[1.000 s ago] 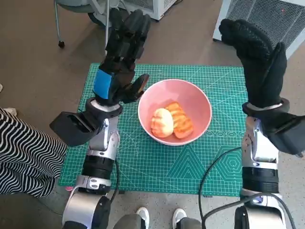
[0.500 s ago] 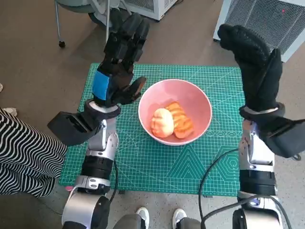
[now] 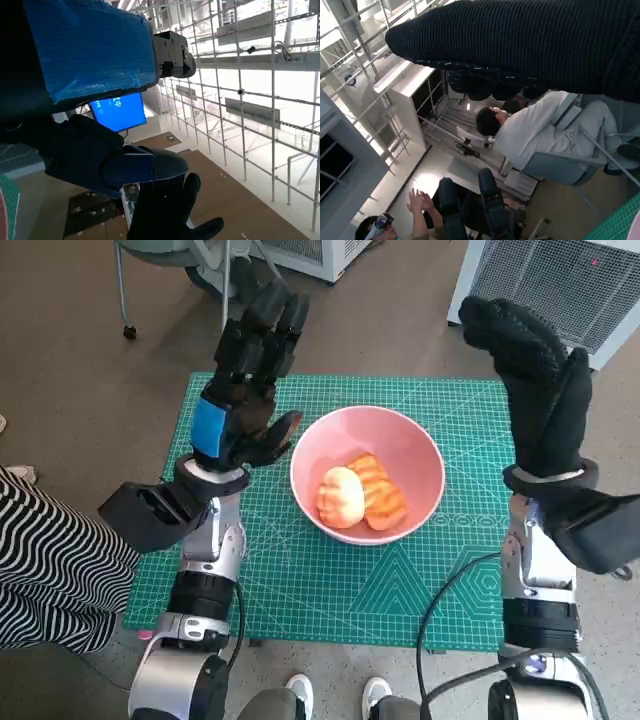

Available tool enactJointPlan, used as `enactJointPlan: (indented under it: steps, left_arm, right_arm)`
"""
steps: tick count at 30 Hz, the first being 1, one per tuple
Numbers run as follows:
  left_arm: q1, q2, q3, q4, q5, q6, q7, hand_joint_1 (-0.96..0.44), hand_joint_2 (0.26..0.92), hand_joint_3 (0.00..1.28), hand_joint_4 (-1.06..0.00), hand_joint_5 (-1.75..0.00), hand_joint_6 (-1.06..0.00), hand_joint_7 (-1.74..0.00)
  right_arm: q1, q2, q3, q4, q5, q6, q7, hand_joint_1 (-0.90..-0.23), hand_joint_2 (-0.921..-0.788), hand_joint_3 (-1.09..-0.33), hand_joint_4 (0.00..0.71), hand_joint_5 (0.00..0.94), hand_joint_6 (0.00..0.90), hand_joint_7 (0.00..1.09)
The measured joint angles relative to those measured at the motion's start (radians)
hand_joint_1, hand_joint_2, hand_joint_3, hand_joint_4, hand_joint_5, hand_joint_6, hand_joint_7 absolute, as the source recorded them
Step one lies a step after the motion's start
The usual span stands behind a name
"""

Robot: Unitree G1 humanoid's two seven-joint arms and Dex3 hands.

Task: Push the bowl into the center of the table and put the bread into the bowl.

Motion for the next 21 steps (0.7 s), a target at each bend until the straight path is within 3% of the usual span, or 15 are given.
enactJointPlan:
  steps: [6,12,21]
  left_arm:
    - [0.0,0.0,0.0,-0.002,-0.02,0.001,-0.025,-0.66,0.921,0.31,-0.12,-0.01,0.0,-0.38]
    - [0.0,0.0,0.001,-0.006,-0.039,0.01,-0.043,-0.65,0.921,0.3,-0.12,-0.01,0.0,-0.38]
    - [0.0,0.002,0.001,-0.016,-0.04,0.02,-0.05,-0.65,0.921,0.3,-0.11,0.0,0.0,-0.39]
  right_arm:
    - [0.006,0.007,0.0,0.005,0.004,-0.011,0.004,-0.729,-0.921,-0.708,0.153,0.0,0.049,0.44]
    - [0.008,0.009,-0.001,0.012,0.028,-0.012,0.008,-0.733,-0.921,-0.697,0.151,0.0,0.047,0.44]
    - [0.008,0.01,0.0,0.013,0.03,-0.012,0.013,-0.735,-0.921,-0.693,0.15,0.0,0.048,0.44]
